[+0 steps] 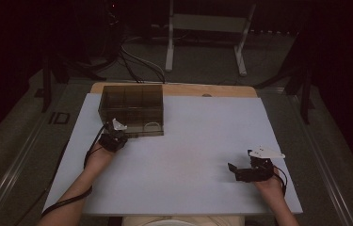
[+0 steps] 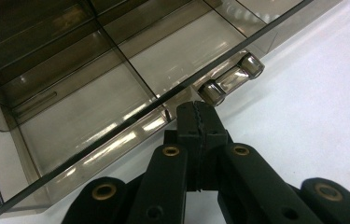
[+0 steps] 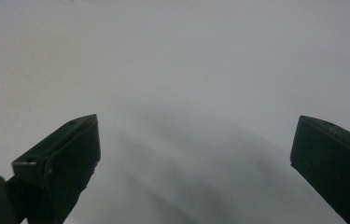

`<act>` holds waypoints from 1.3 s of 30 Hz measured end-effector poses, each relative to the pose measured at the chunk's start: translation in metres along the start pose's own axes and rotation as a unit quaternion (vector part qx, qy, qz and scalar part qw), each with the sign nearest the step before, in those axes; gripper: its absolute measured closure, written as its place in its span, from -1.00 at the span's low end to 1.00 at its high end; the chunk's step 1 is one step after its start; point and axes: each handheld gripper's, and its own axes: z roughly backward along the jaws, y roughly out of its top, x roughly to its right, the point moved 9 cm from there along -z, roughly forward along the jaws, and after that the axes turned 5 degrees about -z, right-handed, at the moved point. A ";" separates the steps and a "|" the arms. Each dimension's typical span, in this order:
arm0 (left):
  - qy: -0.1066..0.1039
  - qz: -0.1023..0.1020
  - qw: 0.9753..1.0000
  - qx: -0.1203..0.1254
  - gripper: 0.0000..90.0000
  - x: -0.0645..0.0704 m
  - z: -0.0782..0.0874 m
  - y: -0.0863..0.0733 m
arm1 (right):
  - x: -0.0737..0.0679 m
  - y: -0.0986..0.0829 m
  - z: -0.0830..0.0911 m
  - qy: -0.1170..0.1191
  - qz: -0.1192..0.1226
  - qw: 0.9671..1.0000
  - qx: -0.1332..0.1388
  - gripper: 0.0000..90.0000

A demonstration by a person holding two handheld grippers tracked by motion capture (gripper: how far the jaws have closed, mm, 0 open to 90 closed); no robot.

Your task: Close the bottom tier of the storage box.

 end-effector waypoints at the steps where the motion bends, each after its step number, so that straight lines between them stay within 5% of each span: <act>1: 0.001 0.000 1.000 0.000 1.00 0.000 0.000 0.000 | 0.000 0.000 0.000 0.000 0.000 1.000 0.000 -0.97; 39: 0.013 0.010 1.000 -0.005 1.00 -0.015 -0.012 0.012 | -0.001 0.000 -0.001 0.004 0.000 1.000 0.000 -0.97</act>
